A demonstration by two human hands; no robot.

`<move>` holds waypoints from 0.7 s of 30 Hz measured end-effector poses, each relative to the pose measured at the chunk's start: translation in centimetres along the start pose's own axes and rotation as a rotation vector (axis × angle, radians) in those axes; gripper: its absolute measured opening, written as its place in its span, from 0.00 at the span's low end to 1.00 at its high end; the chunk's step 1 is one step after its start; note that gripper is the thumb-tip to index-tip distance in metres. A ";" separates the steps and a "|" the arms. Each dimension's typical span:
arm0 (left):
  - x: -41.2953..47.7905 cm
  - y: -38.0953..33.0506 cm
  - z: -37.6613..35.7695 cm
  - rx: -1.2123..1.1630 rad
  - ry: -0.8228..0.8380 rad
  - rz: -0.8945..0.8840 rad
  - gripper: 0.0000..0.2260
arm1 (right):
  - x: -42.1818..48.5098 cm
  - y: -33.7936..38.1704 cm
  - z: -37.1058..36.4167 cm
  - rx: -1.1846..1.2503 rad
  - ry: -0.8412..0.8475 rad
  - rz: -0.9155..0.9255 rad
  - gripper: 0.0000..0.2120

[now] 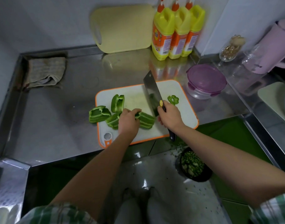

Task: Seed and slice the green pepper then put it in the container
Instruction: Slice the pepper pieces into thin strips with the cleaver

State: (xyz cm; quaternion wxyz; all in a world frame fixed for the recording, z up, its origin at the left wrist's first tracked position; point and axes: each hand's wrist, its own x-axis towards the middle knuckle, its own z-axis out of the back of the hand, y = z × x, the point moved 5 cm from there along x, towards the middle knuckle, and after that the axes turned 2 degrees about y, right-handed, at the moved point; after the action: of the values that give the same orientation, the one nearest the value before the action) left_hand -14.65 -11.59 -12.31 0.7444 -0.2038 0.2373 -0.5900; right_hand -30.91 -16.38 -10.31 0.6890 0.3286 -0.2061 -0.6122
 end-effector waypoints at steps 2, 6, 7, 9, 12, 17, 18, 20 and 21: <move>0.3 -0.2 -0.3 0.031 0.020 -0.057 0.20 | -0.2 -0.2 0.3 0.006 -0.013 -0.014 0.11; 1.8 -0.6 -0.1 -0.043 -0.028 -0.094 0.20 | 0.3 -0.3 0.0 0.066 -0.013 0.023 0.10; 2.3 -0.6 -0.1 -0.069 -0.038 -0.101 0.19 | 0.4 -0.3 -0.3 0.098 -0.011 0.042 0.10; 3.2 -0.4 -0.1 -0.109 -0.055 -0.101 0.18 | 0.9 -0.5 -1.0 0.139 -0.021 0.077 0.10; 4.3 0.2 -0.4 -0.212 -0.084 -0.054 0.18 | 1.8 -0.7 -1.7 0.154 -0.091 0.137 0.12; 5.4 0.9 -0.9 -0.331 -0.100 0.009 0.15 | 2.7 -0.8 -2.4 0.159 -0.164 0.219 0.15; 5.5 0.9 -1.0 -0.340 -0.103 0.004 0.15 | 2.7 -0.7 -2.5 0.158 -0.158 0.229 0.19; 5.8 1.1 -1.3 -0.379 -0.111 -0.006 0.15 | 2.8 -0.7 -2.9 0.111 -0.151 0.248 0.26; 5.9 1.1 -1.4 -0.404 -0.113 -0.014 0.15 | 3.1 -0.7 -3.0 0.073 -0.145 0.259 0.27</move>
State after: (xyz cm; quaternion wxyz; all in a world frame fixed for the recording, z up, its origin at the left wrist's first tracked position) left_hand -13.48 -17.17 -14.75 0.6964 -0.3833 0.3072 -0.5232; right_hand -28.82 -18.79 -13.28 0.7330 0.2792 -0.3180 -0.5325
